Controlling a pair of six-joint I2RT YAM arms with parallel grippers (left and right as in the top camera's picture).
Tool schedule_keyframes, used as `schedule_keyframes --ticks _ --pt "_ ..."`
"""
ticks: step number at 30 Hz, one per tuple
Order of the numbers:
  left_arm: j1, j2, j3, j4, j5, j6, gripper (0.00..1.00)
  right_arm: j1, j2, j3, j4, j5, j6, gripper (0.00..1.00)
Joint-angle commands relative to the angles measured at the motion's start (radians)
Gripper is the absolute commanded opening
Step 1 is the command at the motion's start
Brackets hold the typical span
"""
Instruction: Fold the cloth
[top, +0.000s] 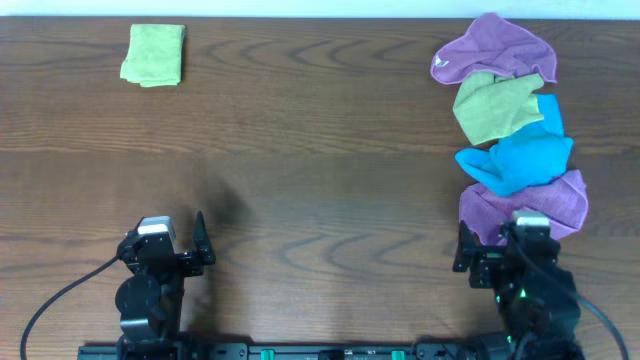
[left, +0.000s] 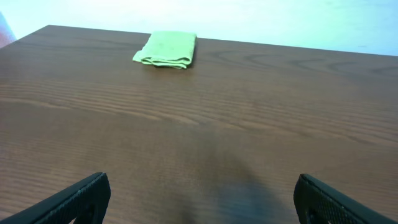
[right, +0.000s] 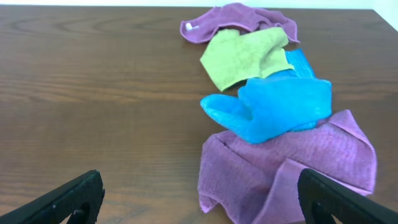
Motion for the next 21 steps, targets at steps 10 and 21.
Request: schedule_keyframes --ticks 10,21 --pt "-0.005 -0.006 -0.026 -0.003 -0.013 0.014 0.96 -0.004 -0.178 -0.097 -0.036 -0.055 -0.012 0.99" --pt "-0.005 -0.006 -0.026 -0.003 -0.013 0.014 0.95 -0.003 -0.23 -0.137 -0.077 -0.066 -0.012 0.99"
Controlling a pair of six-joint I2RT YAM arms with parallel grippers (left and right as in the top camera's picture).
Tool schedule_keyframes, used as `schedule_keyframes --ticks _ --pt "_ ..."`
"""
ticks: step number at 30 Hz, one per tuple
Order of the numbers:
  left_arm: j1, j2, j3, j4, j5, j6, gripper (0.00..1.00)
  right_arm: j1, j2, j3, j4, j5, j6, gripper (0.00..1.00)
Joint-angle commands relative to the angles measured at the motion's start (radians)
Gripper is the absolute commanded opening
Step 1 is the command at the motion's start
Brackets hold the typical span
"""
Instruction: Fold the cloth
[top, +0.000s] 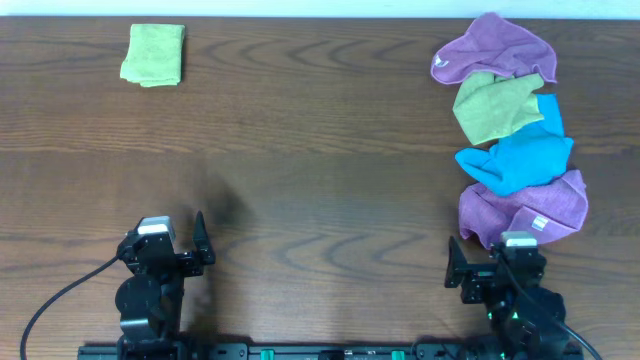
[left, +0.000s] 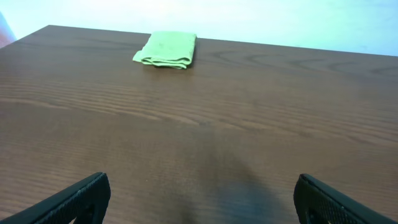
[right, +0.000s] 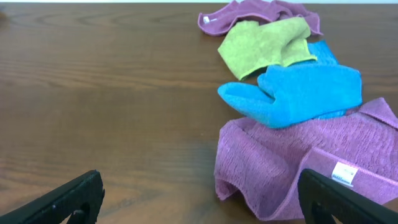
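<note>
A pile of loose cloths lies at the right: a purple cloth (top: 495, 45) at the back, an olive-green cloth (top: 492, 105), a blue cloth (top: 520, 160) and a nearer purple cloth (top: 525, 207) with a white tag. A folded green cloth (top: 154, 54) rests at the far left. My right gripper (right: 199, 208) is open just short of the near purple cloth (right: 292, 168). My left gripper (left: 200, 205) is open over bare table near the front edge.
The brown wooden table (top: 320, 180) spans the whole view. Both arm bases sit at the front edge, with black cables trailing from them.
My right gripper has drawn back toward the front edge and slightly left, so the near purple cloth and its white tag now show more fully. The left arm has not moved.
</note>
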Motion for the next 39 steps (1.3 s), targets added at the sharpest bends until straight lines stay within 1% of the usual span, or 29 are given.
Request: schedule_keyframes --ticks 1,9,19,39 --pt "-0.005 -0.006 -0.026 -0.004 -0.013 0.014 0.95 -0.003 -0.011 -0.008 -0.026 -0.008 -0.012 0.99" --pt "-0.005 -0.006 -0.026 -0.004 -0.013 0.014 0.95 -0.004 -0.011 -0.008 -0.165 -0.015 -0.012 0.99" --pt "-0.005 -0.006 -0.026 -0.004 -0.013 0.014 0.95 -0.004 -0.011 -0.008 -0.275 -0.04 -0.012 0.99" --pt "-0.005 -0.006 -0.026 -0.004 -0.013 0.014 0.95 -0.004 -0.011 -0.008 -0.275 -0.04 -0.012 0.99"
